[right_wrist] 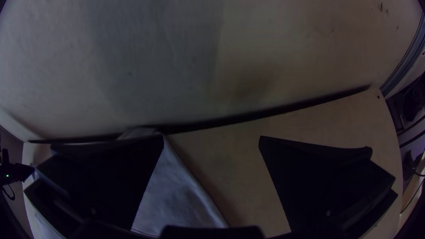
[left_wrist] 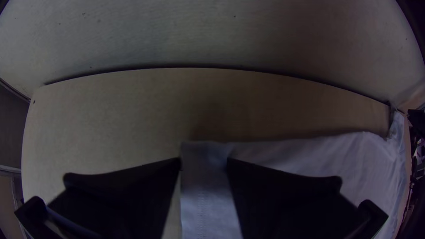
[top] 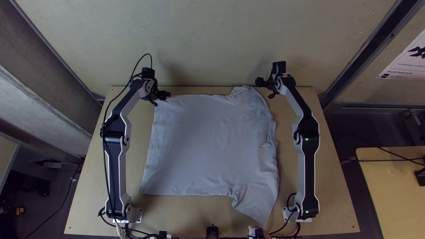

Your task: Fold the t-shirt

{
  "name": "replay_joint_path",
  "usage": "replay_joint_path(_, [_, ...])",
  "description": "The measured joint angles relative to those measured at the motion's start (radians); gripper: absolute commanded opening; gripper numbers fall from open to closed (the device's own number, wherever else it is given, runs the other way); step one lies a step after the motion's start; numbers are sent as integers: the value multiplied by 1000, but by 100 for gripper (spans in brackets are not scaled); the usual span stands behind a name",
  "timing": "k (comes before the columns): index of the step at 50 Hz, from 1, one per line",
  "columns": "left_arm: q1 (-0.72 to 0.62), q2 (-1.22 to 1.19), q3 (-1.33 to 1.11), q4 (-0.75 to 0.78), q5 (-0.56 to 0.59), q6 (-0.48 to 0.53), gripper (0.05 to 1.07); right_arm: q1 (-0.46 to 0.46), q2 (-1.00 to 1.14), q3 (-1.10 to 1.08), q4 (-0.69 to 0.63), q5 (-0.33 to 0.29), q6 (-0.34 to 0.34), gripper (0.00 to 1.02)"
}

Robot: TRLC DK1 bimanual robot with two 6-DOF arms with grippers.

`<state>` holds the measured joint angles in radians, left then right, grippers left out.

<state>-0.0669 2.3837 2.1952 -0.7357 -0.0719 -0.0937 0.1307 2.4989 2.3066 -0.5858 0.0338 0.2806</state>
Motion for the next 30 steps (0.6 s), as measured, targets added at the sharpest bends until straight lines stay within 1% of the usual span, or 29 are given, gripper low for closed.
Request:
replay_joint_path(6, [-5,0,0,0,1,0,8,5,15,0,-3,0,0,98])
replay_joint_path(9, [-7,0,0,0,1,0,8,10,23,0,-11,0,0,95])
replay_joint_path(16, [-12,0,0,-1,1,0,8,20,40,0,-42,0,0,95])
replay_joint_path(18, [-12,0,0,-1,1,0,8,23,44,1,-53,0,0,92])
replay_joint_path(26, [-16,0,0,-1,0,0,8,33,50,6,-74,-3,0,92])
replay_joint_path(30, [-17,0,0,-1,0,0,8,40,52,8,-75,-3,0,80])
